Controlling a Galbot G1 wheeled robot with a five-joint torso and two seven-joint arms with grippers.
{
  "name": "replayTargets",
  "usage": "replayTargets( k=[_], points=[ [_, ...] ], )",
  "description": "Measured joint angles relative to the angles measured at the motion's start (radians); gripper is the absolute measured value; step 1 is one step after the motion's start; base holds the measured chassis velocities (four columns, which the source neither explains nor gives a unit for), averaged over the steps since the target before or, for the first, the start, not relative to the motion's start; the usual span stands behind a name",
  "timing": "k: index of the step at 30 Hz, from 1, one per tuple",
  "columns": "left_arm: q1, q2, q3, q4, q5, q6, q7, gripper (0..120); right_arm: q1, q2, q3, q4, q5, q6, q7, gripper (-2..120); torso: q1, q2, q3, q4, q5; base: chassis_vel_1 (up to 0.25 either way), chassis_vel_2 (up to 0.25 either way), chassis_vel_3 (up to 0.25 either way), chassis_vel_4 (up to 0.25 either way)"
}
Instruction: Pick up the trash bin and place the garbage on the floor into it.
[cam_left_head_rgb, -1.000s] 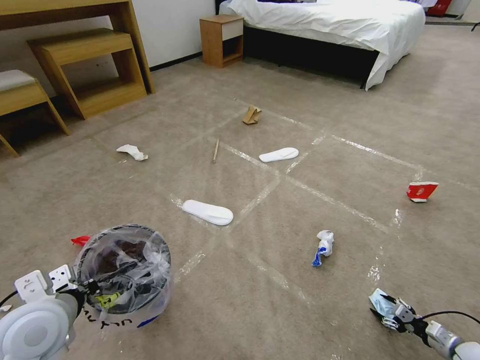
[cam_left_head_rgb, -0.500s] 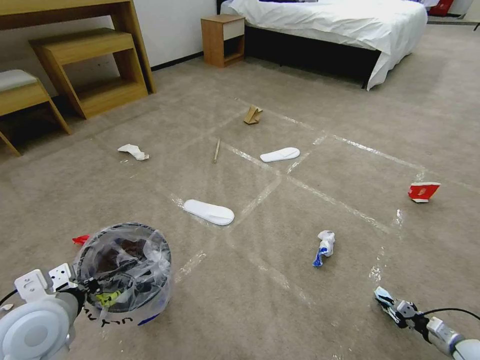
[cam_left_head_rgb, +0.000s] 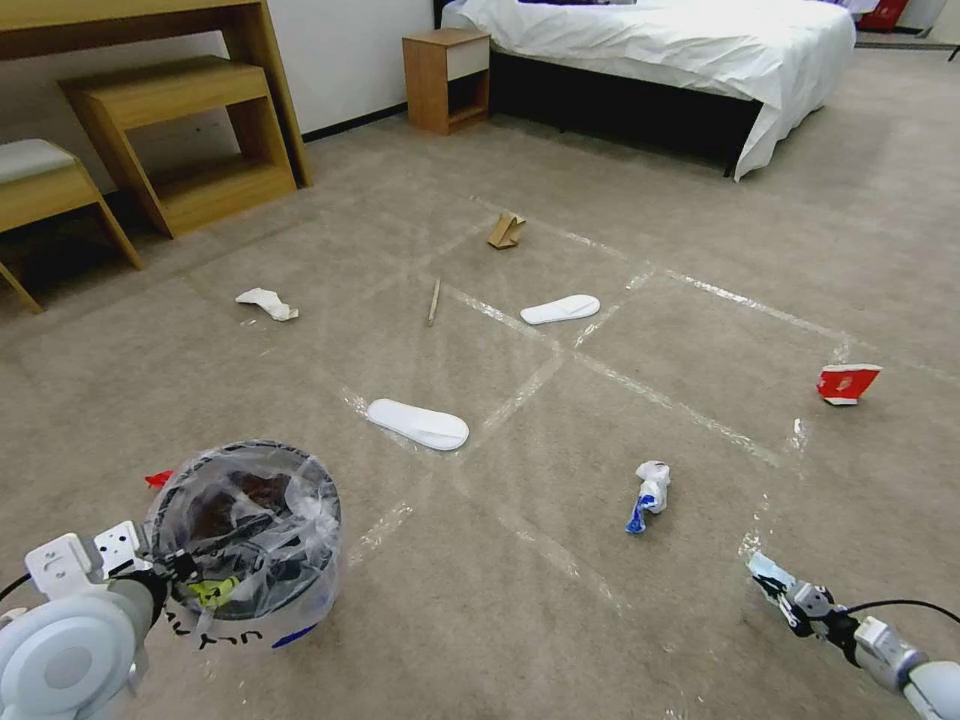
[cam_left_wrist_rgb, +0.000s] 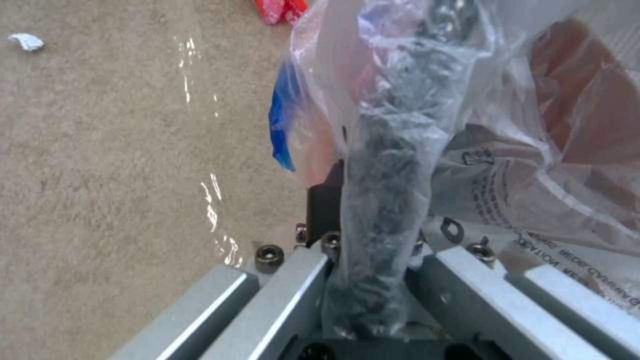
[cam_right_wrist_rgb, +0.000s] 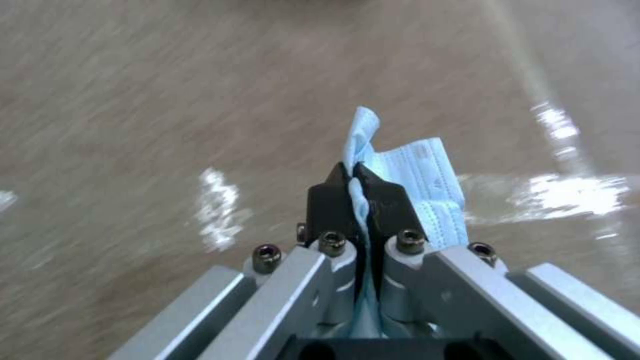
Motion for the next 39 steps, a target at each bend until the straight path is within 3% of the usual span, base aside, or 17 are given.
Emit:
replayTargets(
  k=[6,8,10,12,15,23,30,34,39],
  points=[
    [-0.002,0.011,-0.008,-0.017,-0.042,0.003,-0.017,0,-0.058,-0.082,0.086,0.182,0.096,-0.006,0.011,0,0.0,0.0,0.0,0.0,-0.0002,0.0,0.0,0.0,0.0],
    [0.001,0.017,-0.018,-0.029,-0.06,0.005,-0.029,0,-0.103,-0.151,0.127,0.318,0.202,-0.027,0.032,0,0.0,0.0,0.0,-0.0005,-0.001,0.0,0.0,0.0,0.0],
    [0.005,0.018,-0.023,-0.035,-0.066,0.006,-0.034,0,-0.11,-0.172,0.135,0.362,0.239,-0.035,0.04,0,0.0,0.0,0.0,-0.0006,-0.0007,0.0,0.0,0.0,0.0],
    [0.018,0.019,-0.044,-0.061,-0.086,0.007,-0.046,0,-0.1,-0.228,0.154,0.481,0.341,-0.065,0.058,0,0.0,0.0,0.0,-0.0001,-0.0007,0.0,0.0,0.0,0.0],
    [0.024,0.019,-0.059,-0.08,-0.105,0.007,-0.058,0,-0.071,-0.261,0.162,0.564,0.399,-0.083,0.066,0,0.0,0.0,0.0,0.0008,-0.0003,0.0,0.0,0.0,0.0],
    [0.031,0.023,-0.079,-0.114,-0.18,0.004,-0.092,0,-0.007,-0.344,0.172,0.806,0.619,-0.127,0.06,0,0.0,0.0,0.0,-0.0002,-0.0004,0.0,0.0,0.0,0.0],
    [0.003,0.033,-0.063,-0.105,-0.196,0.0,-0.094,0,0.076,-0.357,0.089,1.08,0.788,-0.252,0.068,0,0.0,0.0,0.0,0.0004,-0.001,0.0,0.0,0.0,0.0],
    [-0.013,0.047,-0.052,-0.09,-0.2,0.0,-0.085,0,0.123,-0.317,-0.008,1.163,0.791,-0.285,0.073,0,0.0,0.0,0.0,-0.0007,-0.0005,0.0,0.0,0.0,0.0],
    [-0.007,0.048,-0.055,-0.088,-0.202,-0.001,-0.067,0,0.225,-0.256,-0.183,1.186,0.774,-0.292,0.057,0,0.0,0.0,0.0,0.0002,-0.0003,0.0,0.0,0.0,0.0]
  ],
)
